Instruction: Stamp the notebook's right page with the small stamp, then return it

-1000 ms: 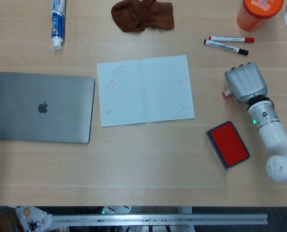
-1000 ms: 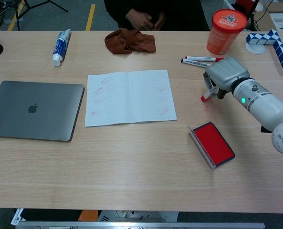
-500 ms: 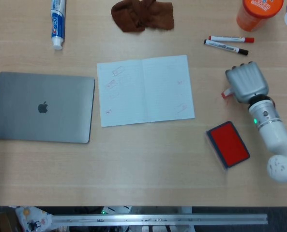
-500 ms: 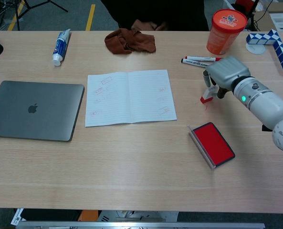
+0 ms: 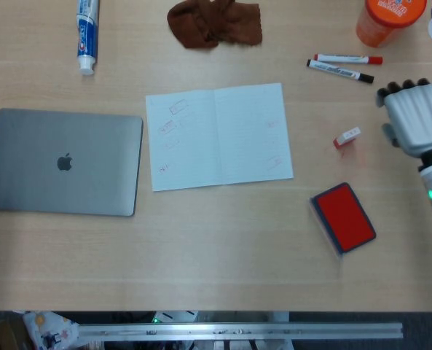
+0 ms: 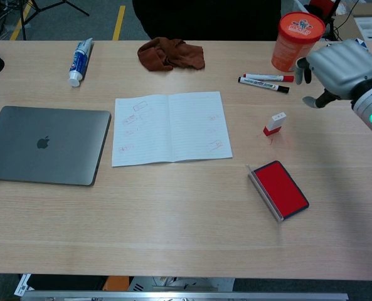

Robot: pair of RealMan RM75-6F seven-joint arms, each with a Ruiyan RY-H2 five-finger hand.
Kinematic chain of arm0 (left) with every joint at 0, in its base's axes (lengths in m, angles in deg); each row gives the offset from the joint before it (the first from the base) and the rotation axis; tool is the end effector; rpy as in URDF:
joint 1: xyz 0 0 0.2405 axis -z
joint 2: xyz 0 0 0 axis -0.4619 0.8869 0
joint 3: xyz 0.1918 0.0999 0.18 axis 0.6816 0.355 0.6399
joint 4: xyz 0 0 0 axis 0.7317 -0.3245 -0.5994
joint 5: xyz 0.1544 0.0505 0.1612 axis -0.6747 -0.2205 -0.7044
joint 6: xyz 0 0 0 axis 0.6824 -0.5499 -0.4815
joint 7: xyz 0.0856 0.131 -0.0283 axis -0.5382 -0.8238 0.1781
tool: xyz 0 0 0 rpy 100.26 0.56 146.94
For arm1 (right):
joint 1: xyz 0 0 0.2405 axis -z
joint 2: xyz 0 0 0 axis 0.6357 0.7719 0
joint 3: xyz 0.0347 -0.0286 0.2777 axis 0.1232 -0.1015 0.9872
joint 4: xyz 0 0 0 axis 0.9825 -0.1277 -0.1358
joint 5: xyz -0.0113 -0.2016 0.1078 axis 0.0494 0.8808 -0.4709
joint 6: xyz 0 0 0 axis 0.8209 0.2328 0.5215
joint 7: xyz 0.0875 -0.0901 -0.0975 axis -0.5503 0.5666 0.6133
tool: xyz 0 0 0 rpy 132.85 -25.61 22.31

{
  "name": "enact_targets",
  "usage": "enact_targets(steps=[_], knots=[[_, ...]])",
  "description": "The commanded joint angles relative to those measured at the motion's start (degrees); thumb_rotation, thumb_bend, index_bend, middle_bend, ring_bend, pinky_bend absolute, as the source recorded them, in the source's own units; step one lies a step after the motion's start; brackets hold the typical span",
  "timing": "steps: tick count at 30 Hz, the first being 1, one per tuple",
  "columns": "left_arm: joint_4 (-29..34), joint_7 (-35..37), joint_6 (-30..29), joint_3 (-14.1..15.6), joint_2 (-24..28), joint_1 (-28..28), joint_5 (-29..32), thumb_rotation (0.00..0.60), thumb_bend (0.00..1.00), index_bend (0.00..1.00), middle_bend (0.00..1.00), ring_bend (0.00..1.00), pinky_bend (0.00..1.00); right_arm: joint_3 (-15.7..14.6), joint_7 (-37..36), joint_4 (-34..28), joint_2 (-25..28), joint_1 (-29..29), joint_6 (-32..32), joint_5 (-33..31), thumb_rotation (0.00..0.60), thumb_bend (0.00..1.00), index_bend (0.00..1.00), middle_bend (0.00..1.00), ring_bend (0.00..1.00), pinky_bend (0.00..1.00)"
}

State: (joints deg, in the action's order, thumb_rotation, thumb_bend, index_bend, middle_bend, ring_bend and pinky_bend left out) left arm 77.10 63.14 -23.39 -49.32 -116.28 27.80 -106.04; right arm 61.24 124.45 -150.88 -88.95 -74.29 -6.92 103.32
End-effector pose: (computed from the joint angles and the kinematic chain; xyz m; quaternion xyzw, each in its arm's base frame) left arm -0.3660 0.1529 0.1434 -0.6150 -0.3908 -0.3658 0.5790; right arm -0.2337 -0.3372 0.0309 0.7260 -0.2730 0.2474 0.5807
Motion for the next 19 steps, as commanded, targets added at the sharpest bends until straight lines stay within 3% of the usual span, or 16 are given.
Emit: enact_targets(steps=[1,10,19], knots=[[-0.9,0.6,-1.1,-0.3,-0.7,-0.3,-0.4,0.6,0.28,0.0,0.0,0.1,0.13,-1.3,-4.6,-4.5,4.6,6.7,9.5,5.8,0.6,0.23,0.46,0.48,0.46,0.47],[-2.7,0.2,-4.2,-1.1,-2.5,-0.8,-1.6,0.6,0.28,0.0,0.0,0.1,0.13,-3.6,-14.2,-6.1,9.7,17.6,21.2,12.6,0.6,0.23,0.46,0.5,0.46,0.47],[-2.9,0.3,-5.3,-1.0,-2.8,-1.0,-2.5,0.6,0.28,0.0,0.0,0.1,0.13,-4.3,-18.4,-6.4,12.7,23.8,24.3,15.0,0.6,0.23,0.46,0.51,0.46,0.47]])
